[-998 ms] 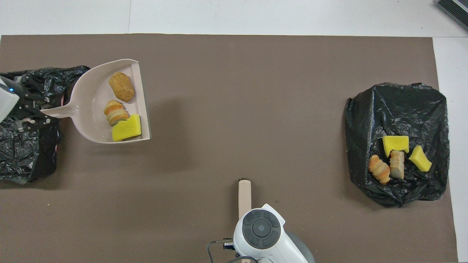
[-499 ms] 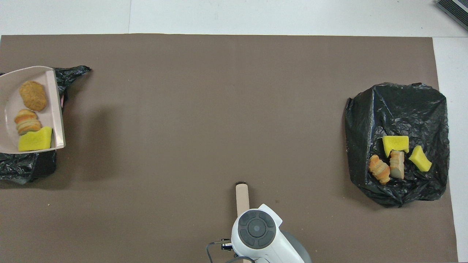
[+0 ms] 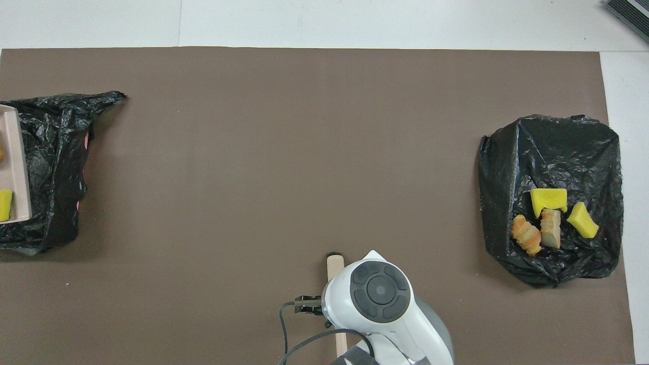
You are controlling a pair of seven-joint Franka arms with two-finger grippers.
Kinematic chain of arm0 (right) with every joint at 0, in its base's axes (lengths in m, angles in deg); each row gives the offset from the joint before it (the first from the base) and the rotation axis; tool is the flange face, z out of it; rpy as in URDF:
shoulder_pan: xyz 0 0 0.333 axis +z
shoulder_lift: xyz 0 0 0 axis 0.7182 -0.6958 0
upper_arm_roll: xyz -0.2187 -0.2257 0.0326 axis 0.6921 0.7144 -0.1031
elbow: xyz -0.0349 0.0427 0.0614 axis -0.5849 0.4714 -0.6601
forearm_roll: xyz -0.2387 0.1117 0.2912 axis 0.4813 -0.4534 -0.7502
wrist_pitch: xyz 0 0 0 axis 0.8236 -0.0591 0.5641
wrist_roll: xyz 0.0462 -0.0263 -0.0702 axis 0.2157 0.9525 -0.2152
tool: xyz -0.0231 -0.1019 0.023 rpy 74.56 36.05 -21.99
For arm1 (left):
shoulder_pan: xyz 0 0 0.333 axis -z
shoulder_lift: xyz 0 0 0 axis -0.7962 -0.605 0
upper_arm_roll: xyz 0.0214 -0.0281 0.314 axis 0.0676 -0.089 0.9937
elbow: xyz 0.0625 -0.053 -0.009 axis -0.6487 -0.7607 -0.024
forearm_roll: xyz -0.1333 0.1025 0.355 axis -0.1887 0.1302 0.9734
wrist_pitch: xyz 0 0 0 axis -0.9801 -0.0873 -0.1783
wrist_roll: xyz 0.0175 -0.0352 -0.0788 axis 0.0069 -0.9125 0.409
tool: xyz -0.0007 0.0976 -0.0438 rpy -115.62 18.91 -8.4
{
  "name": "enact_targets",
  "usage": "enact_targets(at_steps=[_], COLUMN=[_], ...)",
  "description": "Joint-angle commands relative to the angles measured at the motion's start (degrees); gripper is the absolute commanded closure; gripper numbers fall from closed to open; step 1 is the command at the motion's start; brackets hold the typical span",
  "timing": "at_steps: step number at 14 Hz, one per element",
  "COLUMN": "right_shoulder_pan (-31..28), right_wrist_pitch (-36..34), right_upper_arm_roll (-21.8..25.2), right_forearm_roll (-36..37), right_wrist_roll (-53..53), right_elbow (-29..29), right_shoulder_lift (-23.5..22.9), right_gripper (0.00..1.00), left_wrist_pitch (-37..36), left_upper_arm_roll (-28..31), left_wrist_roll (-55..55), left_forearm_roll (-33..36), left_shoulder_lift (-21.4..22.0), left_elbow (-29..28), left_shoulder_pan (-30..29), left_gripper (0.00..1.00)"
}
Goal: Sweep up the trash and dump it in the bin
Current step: 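Tip the dustpan into the bag while the right gripper releases the brush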
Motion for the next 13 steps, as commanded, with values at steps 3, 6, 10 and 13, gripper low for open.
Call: enact_targets(at_steps=[3, 6, 10, 13], right_shoulder_pan=[-2.6, -8.1, -17.3, -22.8], right_wrist_pitch=[-1.7, -2.1, -7.6, -9.5], right_upper_arm_roll=[-0.1, 0.0, 0.1, 0.1], right_forearm_roll=[6.7, 9.4, 9.5, 9.6], right_wrist_roll=[1.6, 4.2, 16.9, 19.8], right_elbow=[-5.5, -6.9, -11.1, -13.9], right_shoulder_lift=[1.1, 4.0, 5.2, 5.2], right_gripper=[0.00, 0.00, 0.00, 0.00], left_wrist_pitch=[8.2, 11.7, 15.8, 18.2], left_upper_arm_roll=[-0.3, -0.3, -0.4, -0.4], left_wrist_roll=[0.4, 5.8, 12.5, 13.5], left_forearm_roll=[15.5, 26.0, 39.8, 46.6], left_shoulder_lift=[-1.0, 2.0, 6.5, 8.3], left_elbow=[0.9, -6.5, -16.0, -19.0], left_shoulder_pan=[2.0, 5.6, 8.9, 10.5], left_gripper=[1.00, 1.00, 1.00, 1.00])
